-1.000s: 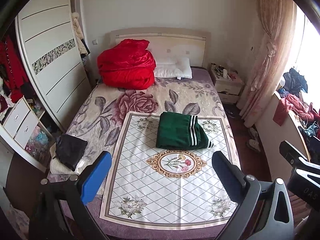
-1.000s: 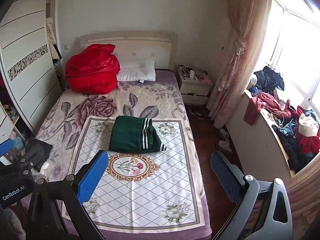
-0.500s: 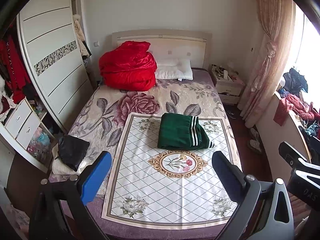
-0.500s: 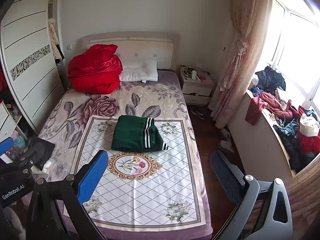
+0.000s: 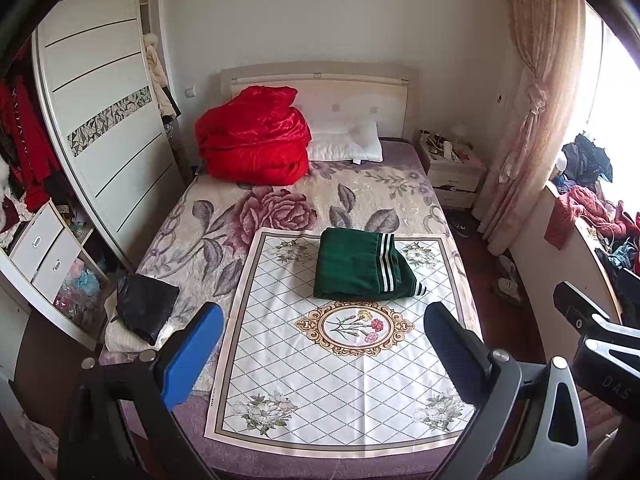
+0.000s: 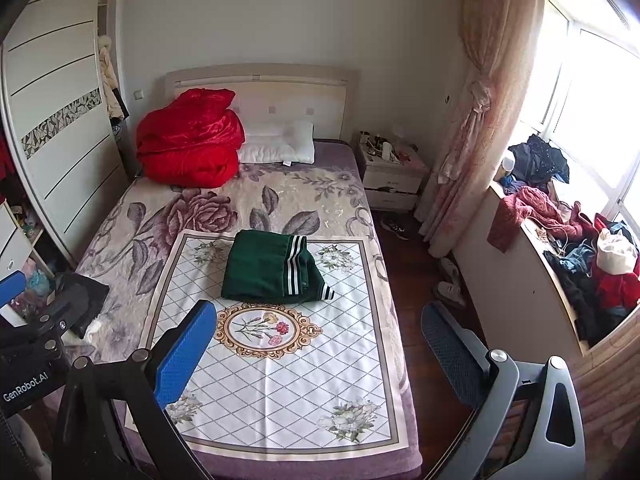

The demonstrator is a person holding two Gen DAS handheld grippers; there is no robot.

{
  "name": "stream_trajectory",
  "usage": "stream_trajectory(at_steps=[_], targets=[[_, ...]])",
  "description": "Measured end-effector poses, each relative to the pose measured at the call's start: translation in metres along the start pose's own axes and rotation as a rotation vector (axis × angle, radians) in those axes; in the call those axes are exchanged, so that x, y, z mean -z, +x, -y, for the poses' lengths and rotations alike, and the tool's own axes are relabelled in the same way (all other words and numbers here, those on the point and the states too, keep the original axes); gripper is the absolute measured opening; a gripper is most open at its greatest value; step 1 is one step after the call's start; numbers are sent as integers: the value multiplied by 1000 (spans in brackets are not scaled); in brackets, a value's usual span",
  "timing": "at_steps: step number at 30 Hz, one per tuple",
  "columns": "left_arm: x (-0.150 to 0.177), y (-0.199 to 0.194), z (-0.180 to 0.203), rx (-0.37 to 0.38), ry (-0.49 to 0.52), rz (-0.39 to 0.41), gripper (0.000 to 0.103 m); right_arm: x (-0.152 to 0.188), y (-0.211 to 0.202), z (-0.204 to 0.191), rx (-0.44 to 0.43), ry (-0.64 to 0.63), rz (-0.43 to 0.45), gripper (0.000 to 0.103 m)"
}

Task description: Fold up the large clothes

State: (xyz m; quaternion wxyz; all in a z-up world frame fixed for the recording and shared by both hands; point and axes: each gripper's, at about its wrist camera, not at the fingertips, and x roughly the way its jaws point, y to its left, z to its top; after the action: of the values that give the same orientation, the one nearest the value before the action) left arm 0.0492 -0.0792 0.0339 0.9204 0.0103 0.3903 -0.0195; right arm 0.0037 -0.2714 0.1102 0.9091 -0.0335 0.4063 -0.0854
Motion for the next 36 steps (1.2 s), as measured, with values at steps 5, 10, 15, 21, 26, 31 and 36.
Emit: stream_trajectory(at_steps=[5,10,15,21,26,31,36], targets=[[-1,0,0,-2,2,-1,102,-1,-1,0,1,-2,2,103],[-2,0,-1,-1,4,-1,102,0,-2,0,0,1,2,103],[-2,-1,-1,0,3,3,102,-1,-2,1,0,3,4,103],[-1,-2,-1,-1,2,6,102,-6,-1,1,-6,4,8,103],[-1,-1,-1,1,2,7,102,-5,-1,0,-10,5,8,103],[-2,-1,-1,1,3,8,102,-6,1,-1,-11,4,10,103],[-6,0,0,-1,4,10,102,-8,2,-1,-13,11,10,103]])
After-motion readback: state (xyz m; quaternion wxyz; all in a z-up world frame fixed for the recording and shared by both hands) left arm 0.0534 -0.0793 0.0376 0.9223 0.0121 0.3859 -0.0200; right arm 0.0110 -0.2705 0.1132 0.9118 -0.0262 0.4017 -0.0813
